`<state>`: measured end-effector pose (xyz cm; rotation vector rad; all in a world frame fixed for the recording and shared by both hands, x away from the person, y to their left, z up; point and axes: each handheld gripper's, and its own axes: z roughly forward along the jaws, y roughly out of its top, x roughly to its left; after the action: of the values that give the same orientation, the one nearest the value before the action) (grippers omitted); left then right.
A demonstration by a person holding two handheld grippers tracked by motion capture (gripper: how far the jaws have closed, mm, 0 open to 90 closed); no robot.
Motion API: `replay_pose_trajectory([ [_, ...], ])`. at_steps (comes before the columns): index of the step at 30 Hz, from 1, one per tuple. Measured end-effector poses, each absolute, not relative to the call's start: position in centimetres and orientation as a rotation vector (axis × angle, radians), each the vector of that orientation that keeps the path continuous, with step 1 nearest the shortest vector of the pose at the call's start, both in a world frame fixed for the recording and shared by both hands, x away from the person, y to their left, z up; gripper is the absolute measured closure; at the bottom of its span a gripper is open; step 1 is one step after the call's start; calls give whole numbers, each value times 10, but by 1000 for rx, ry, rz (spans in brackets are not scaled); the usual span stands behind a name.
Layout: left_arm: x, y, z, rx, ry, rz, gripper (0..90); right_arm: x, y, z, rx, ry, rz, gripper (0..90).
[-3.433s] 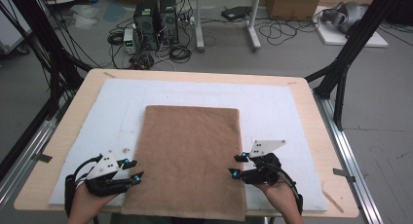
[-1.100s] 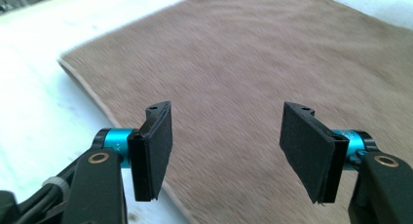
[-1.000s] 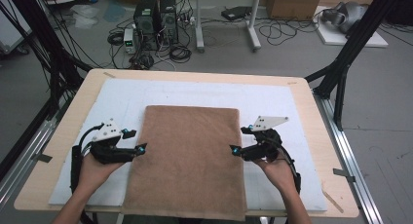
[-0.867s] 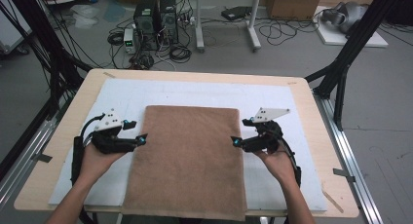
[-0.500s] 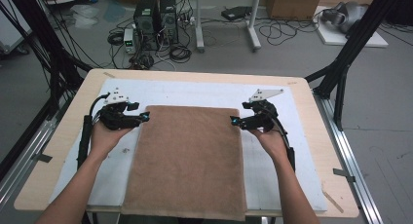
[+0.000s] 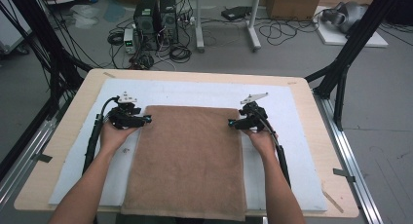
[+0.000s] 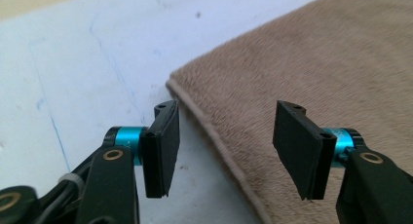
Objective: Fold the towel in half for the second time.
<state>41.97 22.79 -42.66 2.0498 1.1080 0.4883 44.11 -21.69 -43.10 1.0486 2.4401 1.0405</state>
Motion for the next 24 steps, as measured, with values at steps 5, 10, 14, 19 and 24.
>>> replay_pose_trajectory([
  [5,424,230,-442,2060,1161,423,450,444,-218,-443,1119,2449,1047,364],
  [10,425,229,-442,2045,1171,412,531,443,-219,-444,1158,2429,1081,502],
  [14,425,227,-441,2035,1174,379,666,442,-215,-445,1163,2467,1140,696],
  [19,425,225,-440,2023,1180,333,825,443,-216,-445,1188,2503,1205,809],
  [24,424,226,-434,1952,1195,366,840,442,-221,-434,1164,2470,1221,817],
])
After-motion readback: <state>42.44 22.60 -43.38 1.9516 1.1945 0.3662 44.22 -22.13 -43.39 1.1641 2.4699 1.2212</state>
